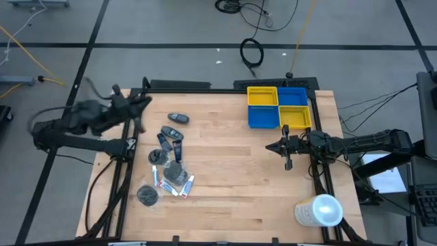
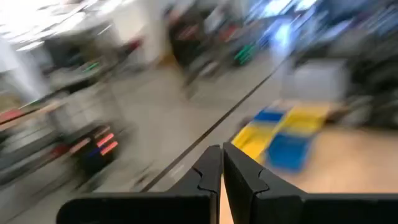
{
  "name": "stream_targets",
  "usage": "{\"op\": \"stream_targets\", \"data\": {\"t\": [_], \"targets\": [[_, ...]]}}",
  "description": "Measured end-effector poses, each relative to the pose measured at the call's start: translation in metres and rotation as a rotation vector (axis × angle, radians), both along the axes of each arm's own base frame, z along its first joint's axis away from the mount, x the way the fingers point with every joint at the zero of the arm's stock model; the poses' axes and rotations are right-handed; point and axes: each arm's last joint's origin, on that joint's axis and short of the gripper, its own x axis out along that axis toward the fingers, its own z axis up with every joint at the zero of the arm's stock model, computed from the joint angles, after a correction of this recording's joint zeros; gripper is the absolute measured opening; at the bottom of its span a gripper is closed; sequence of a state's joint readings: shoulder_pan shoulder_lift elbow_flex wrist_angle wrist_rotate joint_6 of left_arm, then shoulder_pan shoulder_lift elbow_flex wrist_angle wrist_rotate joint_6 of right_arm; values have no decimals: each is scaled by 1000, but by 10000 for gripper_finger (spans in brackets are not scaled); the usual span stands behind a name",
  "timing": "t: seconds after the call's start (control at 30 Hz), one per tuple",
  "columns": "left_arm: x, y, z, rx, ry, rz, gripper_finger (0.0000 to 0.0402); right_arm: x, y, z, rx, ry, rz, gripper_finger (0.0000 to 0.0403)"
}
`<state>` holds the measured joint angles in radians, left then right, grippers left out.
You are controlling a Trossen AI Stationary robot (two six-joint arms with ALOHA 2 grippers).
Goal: Pick & Place Travel size toiletries
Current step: Put the top gray deodorant into the top blue basket
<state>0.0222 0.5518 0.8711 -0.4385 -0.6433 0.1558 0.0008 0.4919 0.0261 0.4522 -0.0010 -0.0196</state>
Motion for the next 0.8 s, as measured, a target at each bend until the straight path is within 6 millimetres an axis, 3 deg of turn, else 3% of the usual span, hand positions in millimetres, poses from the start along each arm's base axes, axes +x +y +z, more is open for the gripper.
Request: {"op": "stream_targets", "data": {"t": [0.27, 0.53, 0.8], "targets": [[39, 25, -26, -34, 261, 152, 51, 0, 0, 0, 0, 0, 0, 4], [48, 61, -41, -159, 328, 201, 119, 0, 0, 0, 0, 0, 0, 4], [57, 107, -72, -318, 504, 196, 148, 0, 0, 0, 0, 0, 0, 4]]}}
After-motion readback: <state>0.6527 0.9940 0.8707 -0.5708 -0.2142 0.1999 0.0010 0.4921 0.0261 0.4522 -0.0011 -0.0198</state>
